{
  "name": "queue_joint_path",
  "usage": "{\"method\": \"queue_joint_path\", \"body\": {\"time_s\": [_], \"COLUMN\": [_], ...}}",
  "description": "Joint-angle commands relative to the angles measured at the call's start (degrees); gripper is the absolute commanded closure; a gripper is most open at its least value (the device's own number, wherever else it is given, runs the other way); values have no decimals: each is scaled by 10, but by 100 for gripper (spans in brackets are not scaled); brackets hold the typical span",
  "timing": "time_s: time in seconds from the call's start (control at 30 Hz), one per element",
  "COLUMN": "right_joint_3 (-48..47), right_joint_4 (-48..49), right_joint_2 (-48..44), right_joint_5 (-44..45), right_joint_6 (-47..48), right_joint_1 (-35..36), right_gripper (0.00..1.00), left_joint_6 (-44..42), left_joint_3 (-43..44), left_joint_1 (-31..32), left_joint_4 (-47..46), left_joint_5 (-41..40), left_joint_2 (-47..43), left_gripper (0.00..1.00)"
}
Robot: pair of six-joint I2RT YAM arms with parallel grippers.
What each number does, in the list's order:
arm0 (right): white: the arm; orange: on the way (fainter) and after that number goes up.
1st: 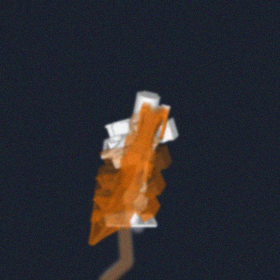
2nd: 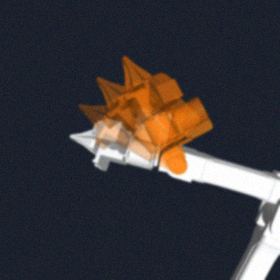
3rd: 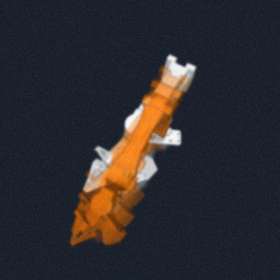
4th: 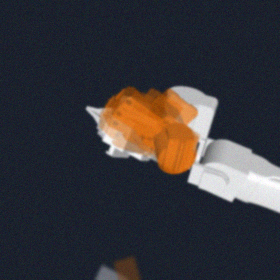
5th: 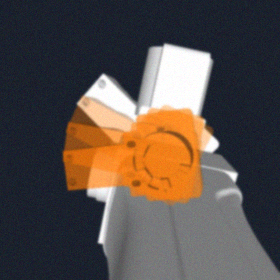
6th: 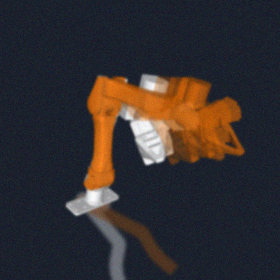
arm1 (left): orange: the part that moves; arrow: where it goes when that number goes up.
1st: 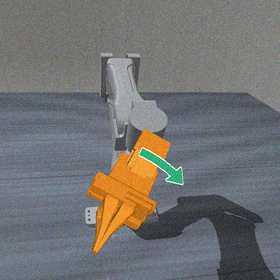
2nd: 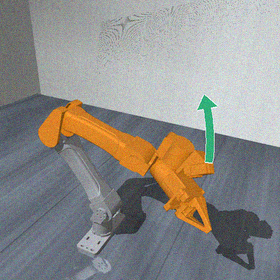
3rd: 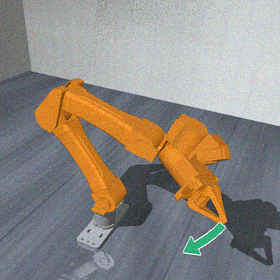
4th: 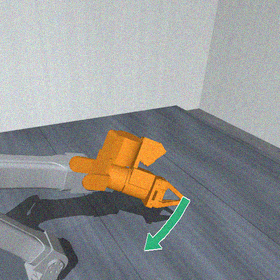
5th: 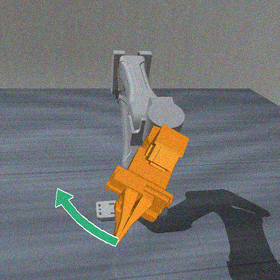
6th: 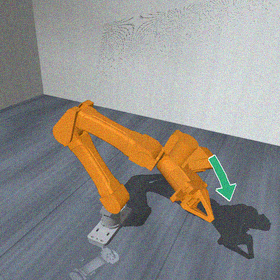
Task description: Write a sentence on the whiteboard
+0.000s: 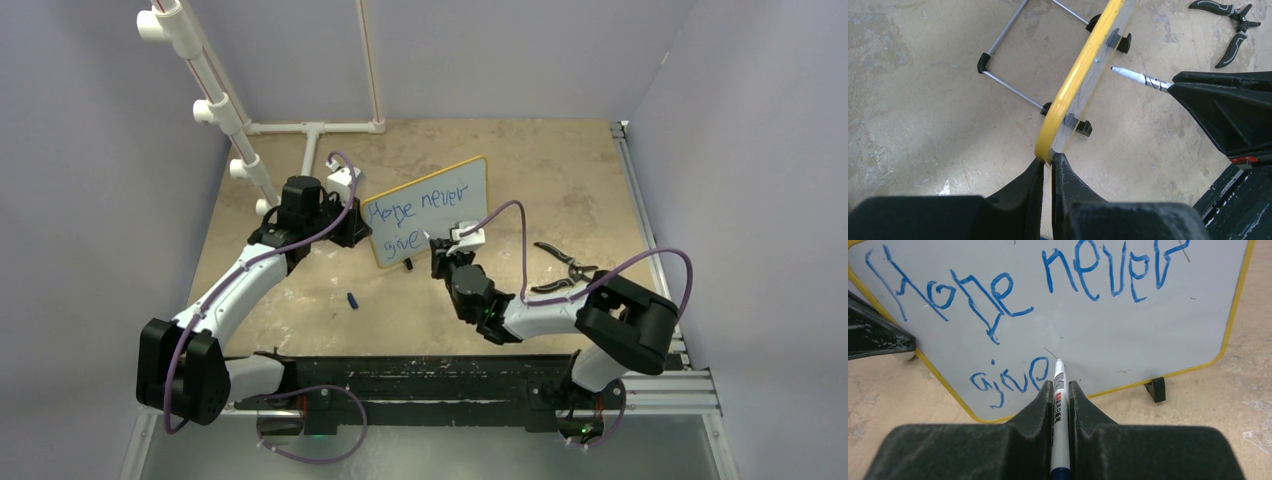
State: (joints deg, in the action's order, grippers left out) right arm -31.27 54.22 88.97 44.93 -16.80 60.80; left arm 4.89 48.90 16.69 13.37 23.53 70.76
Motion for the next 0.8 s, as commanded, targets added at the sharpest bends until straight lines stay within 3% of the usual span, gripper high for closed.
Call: {"method": "queue_joint_path", "body": {"time_s": [0.0,0.77], "right_joint_3": [-20,-31], "right_joint_4": [19,16], "right_joint_2": [2,35], "right_joint_5": [26,-23], "right_joint_6": [8,9], "right_joint_1": [-8,-16], "right_gripper": [100,100], "left_joint_6": [-7,-8], "left_joint_3": [3,3], "left_joint_1": [5,5], "left_joint_4": [-1,0], "left_joint_5": [4,5], "left_joint_2": [-6,-5], "left_gripper": [100,100]}}
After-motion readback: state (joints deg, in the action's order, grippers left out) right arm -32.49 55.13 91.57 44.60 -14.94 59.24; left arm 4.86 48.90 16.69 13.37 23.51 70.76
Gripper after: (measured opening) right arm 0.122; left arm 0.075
